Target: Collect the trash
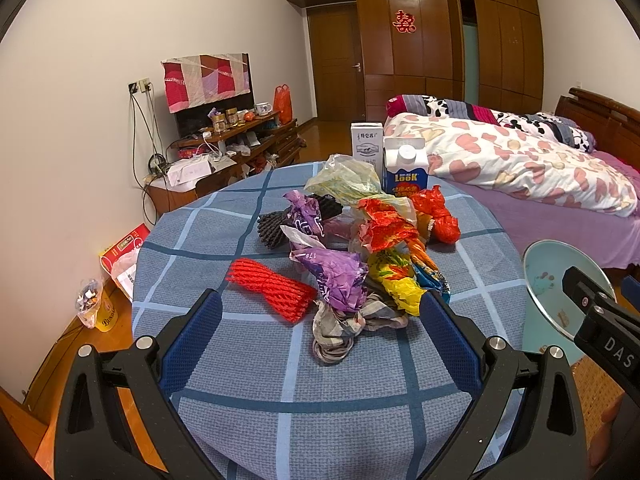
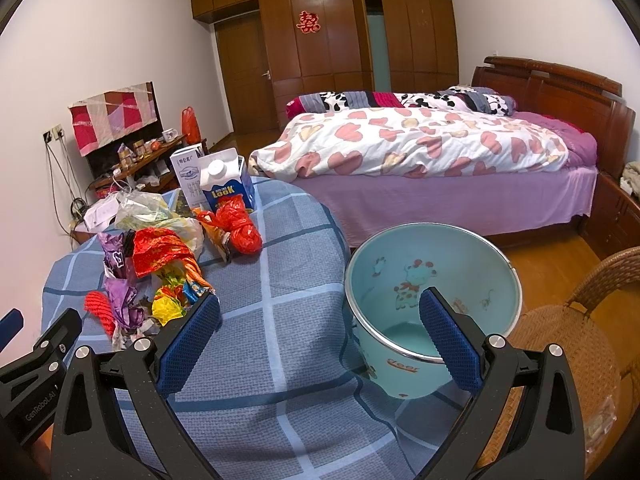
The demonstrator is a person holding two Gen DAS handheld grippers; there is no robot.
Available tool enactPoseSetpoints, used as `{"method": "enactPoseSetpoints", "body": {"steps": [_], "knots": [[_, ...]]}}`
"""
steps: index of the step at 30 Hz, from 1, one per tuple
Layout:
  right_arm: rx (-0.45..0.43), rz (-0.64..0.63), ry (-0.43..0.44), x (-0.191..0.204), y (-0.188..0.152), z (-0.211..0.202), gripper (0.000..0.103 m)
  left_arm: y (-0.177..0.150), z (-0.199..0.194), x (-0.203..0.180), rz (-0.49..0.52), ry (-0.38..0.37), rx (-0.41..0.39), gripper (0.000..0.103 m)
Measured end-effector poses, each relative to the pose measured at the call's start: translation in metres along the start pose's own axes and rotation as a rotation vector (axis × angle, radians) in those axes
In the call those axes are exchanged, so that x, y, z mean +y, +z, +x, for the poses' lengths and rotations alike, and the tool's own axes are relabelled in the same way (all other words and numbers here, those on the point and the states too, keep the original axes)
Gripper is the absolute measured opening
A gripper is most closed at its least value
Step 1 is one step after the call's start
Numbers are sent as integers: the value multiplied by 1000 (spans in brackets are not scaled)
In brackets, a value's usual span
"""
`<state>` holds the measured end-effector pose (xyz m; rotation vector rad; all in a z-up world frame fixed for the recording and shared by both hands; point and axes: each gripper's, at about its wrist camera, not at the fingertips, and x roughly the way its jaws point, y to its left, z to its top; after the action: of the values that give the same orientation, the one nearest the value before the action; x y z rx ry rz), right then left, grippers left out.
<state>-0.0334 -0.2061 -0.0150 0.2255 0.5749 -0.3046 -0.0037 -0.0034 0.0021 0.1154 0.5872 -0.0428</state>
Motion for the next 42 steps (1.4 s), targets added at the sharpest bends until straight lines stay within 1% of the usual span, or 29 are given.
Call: {"method": "enactPoseSetpoints", "body": {"steps": [8,17,19,20,23,26,28,33,35,37,39,42], "knots": [[0,1,1,2,-1,0,98,0,0,0,0,0,1,97],[1,-15,13,9,-3,5,98,-3,5,2,4,-5,30,97],[5,-21,19,12,-5,8,98,-5,10,5,-4,-9,51,97],[9,-23,26,10,-5,13,98,-14,27,12,-12,-8,66,97],[10,-41,49,13,-4,24,96,-19,39,22,-27,1,88,97],[22,-58,86,21,-3,37,82,-21,52,33,-44,21,101,97],[46,-67,117,29,-2,49,80,-22,60,43,-53,30,110,96],[112,-118,187,49,-2,82,67,-17,79,67,-74,68,116,96],[147,-130,222,59,-1,97,64,-14,83,73,-82,58,122,95],[167,-147,247,69,1,107,59,-11,87,74,-81,48,119,95],[197,-167,281,81,2,120,52,-7,90,71,-72,37,113,95],[246,-181,311,92,1,135,46,2,97,65,-69,10,106,95]]}}
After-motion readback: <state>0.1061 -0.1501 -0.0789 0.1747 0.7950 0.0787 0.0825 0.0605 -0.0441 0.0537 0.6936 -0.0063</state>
